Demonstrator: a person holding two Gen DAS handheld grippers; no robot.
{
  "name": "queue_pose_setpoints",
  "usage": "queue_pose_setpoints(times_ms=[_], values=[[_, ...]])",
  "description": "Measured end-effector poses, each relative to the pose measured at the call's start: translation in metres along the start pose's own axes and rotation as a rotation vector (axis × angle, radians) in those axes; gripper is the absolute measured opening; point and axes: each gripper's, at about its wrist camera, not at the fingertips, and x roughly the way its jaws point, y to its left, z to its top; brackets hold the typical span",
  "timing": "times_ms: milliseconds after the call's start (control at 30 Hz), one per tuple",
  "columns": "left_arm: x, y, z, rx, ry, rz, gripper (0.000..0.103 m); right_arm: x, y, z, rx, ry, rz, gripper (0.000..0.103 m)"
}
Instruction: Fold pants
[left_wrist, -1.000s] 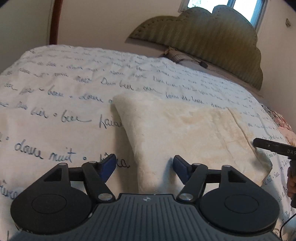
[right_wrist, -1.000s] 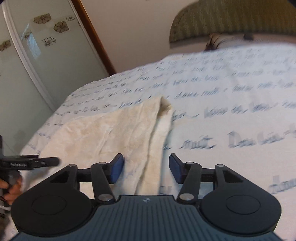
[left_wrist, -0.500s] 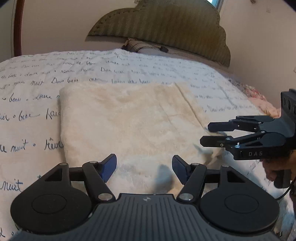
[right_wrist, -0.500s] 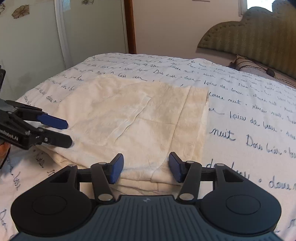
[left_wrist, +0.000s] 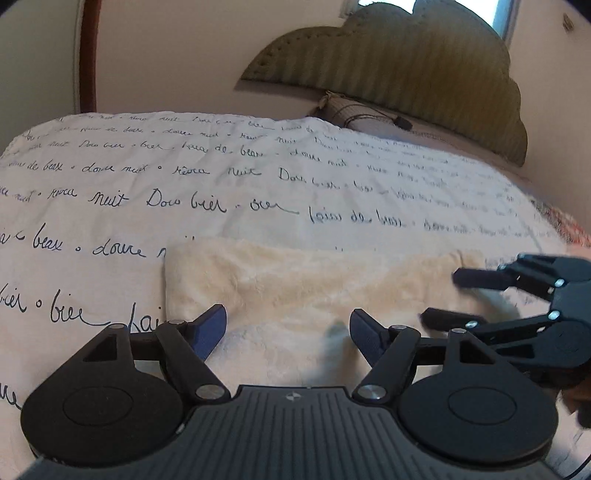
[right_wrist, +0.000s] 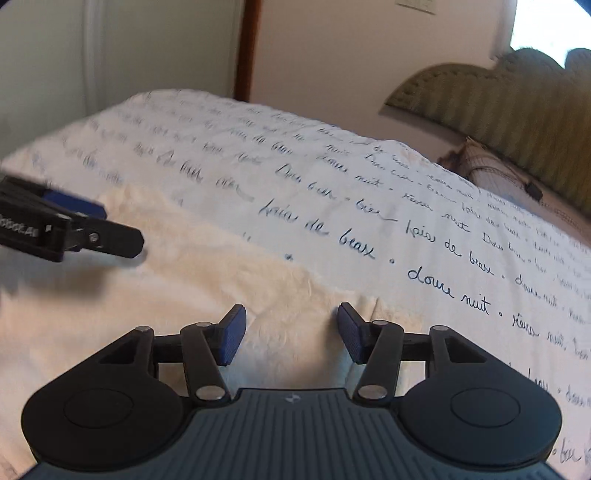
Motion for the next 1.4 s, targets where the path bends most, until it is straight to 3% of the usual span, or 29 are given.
queue_pose_setpoints(times_ms=[67,133,233,333,433,500,533,600,633,700,833,967,1067,1300,1400], values=[[-0.005,-0.008,-0.009,0.080,-0.018,0.039,0.076,-0.009,0.000,-0.013,-0.029,0.012,-0.004,0.054],[-0.021,-0.014,-0.014,0.082,-0.044,0.078,0.074,-0.019,-0.006,-0.023,-0.023,0.028,-0.022,0.054],[-0.057,-0.020,-0.030,0.050,-0.095,0.009,0.077,-0.055,-0.008,-0.032,0.057,-0.030,0.011,0.056],[-0.074,-0.030,-0.058,0.056,-0.064,-0.029,0.083,-0.085,0.010,-0.050,0.045,-0.073,0.105,0.061],[-0.071,-0.038,-0.081,0.143,-0.064,0.028,0.083,-0.082,0.025,-0.075,0.000,-0.039,0.077,0.062],[-0.080,-0.044,-0.086,0.174,-0.091,0.113,0.077,-0.086,0.014,-0.081,0.108,-0.039,0.094,0.062],[-0.088,-0.046,-0.087,0.162,-0.110,0.126,0.078,-0.091,0.012,-0.082,0.133,-0.041,0.072,0.062],[-0.104,-0.046,-0.091,0.115,-0.125,0.085,0.081,-0.107,0.019,-0.084,0.156,-0.084,0.011,0.066],[-0.106,-0.045,-0.094,0.083,-0.109,0.068,0.083,-0.113,0.022,-0.087,0.174,-0.111,0.026,0.069],[-0.100,-0.048,-0.100,0.078,-0.081,0.070,0.089,-0.116,0.029,-0.093,0.200,-0.127,0.078,0.087],[-0.096,-0.053,-0.106,0.095,-0.093,0.124,0.090,-0.103,0.050,-0.103,0.088,-0.083,-0.021,0.087],[-0.101,-0.054,-0.106,0.073,-0.088,0.141,0.090,-0.122,0.054,-0.100,0.173,-0.114,-0.053,0.089],[-0.107,-0.058,-0.109,0.071,-0.091,0.148,0.090,-0.136,0.056,-0.104,0.275,-0.143,-0.031,0.102],[-0.121,-0.061,-0.116,0.040,-0.065,0.145,0.096,-0.150,0.069,-0.121,0.344,-0.104,-0.048,0.102],[-0.124,-0.066,-0.125,0.067,-0.056,0.177,0.096,-0.152,0.072,-0.125,0.384,-0.086,-0.038,0.103]])
